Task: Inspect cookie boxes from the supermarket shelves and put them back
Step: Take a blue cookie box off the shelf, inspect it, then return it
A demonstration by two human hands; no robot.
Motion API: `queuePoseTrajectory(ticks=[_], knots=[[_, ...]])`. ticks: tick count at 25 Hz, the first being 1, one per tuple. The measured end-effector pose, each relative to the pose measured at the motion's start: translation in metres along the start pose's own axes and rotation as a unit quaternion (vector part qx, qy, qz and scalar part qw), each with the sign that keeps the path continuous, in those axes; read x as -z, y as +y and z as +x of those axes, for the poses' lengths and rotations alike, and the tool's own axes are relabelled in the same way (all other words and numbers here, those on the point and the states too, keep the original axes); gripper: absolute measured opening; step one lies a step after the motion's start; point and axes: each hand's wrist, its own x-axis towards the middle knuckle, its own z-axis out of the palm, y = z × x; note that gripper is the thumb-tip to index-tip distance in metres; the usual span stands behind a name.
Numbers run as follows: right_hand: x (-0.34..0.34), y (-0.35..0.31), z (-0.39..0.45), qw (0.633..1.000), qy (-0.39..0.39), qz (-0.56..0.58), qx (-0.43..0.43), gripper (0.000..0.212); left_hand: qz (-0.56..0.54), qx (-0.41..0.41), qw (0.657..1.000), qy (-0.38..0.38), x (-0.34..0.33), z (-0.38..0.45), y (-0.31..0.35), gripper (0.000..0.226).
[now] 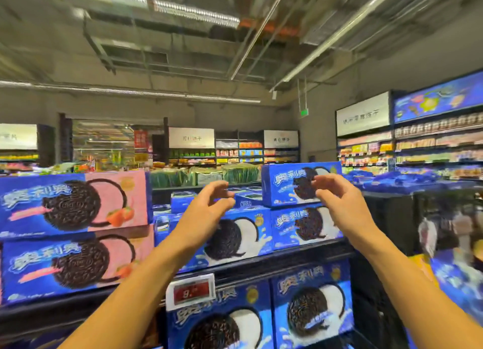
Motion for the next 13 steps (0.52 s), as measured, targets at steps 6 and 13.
queuePoseTrajectory(ticks=[6,13], knots=[[0.043,0.028,0.057,0.993,0.115,0.007,-0.038,0.033,-0.017,0.051,0.998,0.013,-0.050,0.064,-0.001,0.020],[0.055,0.055,0.104,0.981,0.124,0.050,-0.141,0.034,-0.158,0.139,0.976,0.049,-0.095,0.092,0.008,0.016]])
